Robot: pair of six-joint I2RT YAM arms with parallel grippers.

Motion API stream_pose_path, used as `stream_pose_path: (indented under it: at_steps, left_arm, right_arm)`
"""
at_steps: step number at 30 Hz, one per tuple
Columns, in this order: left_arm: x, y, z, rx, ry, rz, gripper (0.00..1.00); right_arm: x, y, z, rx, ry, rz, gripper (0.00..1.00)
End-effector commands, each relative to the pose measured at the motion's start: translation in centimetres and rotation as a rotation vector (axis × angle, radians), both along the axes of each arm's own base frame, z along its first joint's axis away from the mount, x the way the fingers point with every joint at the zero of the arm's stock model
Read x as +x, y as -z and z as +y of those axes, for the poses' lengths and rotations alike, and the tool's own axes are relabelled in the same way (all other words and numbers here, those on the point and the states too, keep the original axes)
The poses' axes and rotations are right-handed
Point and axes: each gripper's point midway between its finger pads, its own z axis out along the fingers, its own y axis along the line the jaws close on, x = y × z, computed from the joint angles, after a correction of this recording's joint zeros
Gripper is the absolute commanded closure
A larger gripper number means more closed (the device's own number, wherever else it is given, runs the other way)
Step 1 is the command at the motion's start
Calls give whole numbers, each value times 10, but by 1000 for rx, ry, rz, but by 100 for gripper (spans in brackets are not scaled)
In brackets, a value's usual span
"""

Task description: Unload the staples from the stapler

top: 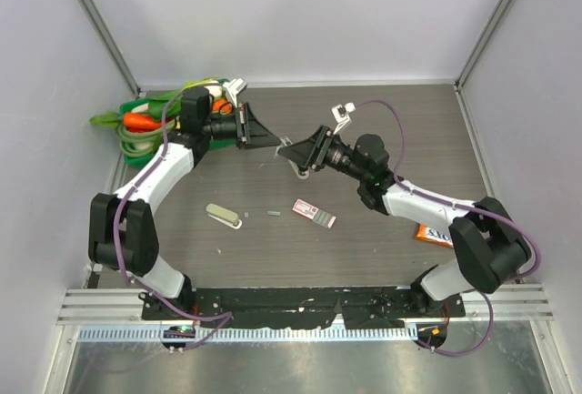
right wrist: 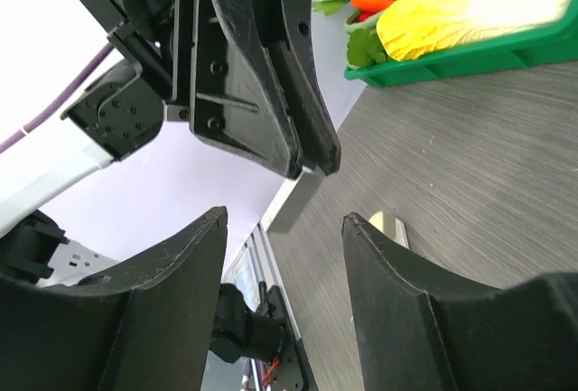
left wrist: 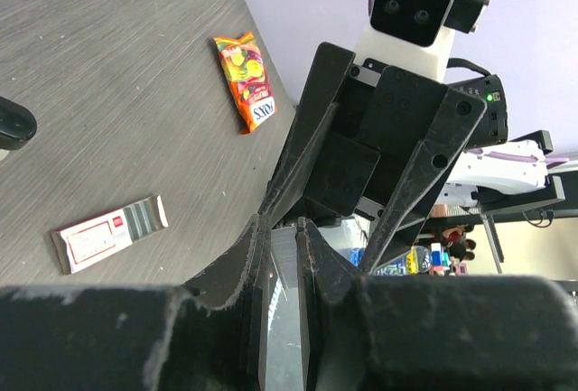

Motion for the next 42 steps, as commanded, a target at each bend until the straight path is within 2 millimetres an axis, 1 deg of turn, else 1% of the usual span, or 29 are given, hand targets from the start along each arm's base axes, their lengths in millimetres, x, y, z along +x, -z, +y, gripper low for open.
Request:
stream_pose_path:
  at_steps: [1, 2, 3, 8, 11, 13, 14, 21, 25, 26, 31, 34, 35, 36, 37, 38, 39, 40, 41, 42]
  left_arm:
    - [-9, -24, 2, -38, 22, -80, 82]
    - [-10, -25, 2, -39, 23, -81, 82]
    - [-9, -24, 2, -38, 22, -81, 82]
    - [-9, -24, 2, -36, 21, -84, 82]
    - [-9, -22, 2, -35, 21, -78, 82]
    - [-8, -22, 2, -34, 18, -81, 82]
    - [-8, -21, 2, -31, 17, -77, 82]
    - [-8, -22, 2, -27, 15, -79, 82]
    - [-8, -21, 3, -23, 12, -80, 82]
    - [-8, -20, 3, -19, 14, -86, 82]
    - [-4, -13, 4, 15, -6, -79, 76]
    - [1, -11, 6, 54, -26, -94, 61]
    - [2, -9, 8, 75, -32, -106, 50]
    - [3, -8, 9, 95, -37, -119, 46]
    - [6, 2, 13, 151, -52, -142, 43]
    - [9, 0, 15, 175, -62, -171, 41]
    - [13, 5, 18, 208, -76, -183, 40]
    - [16, 16, 21, 264, -71, -211, 40]
    - [23, 26, 25, 323, -104, -224, 40]
    - [21, 37, 25, 365, -92, -219, 40]
  right_arm:
    - [6, -42, 5, 108, -11, -86, 42]
    - [6, -42, 6, 114, -15, -84, 41]
    - [8, -38, 8, 114, -22, -69, 42]
    - [9, -37, 14, 117, -30, -66, 44]
    - [8, -37, 17, 118, -33, -63, 47]
    - [10, -36, 19, 116, -33, -60, 53]
    - [10, -37, 19, 116, -33, -60, 57]
    - [11, -42, 27, 138, -55, -64, 60]
    - [11, -42, 27, 139, -56, -62, 67]
    - [10, -41, 27, 138, -55, -63, 70]
    - [7, -38, 23, 116, -50, -64, 79]
    - [3, -33, 21, 83, -50, -67, 83]
    - [3, -31, 19, 66, -44, -70, 83]
    - [1, -17, 17, 21, -39, -33, 83]
    - [1, -19, 12, -9, -20, -70, 83]
    - [-1, -15, 8, -38, -6, -69, 83]
    - [-4, 5, 3, -104, 5, -25, 83]
    - [-6, 1, -5, -124, 35, -40, 84]
    - [-6, 8, -11, -171, 51, -53, 84]
    - [-11, 27, -19, -231, 61, -7, 84]
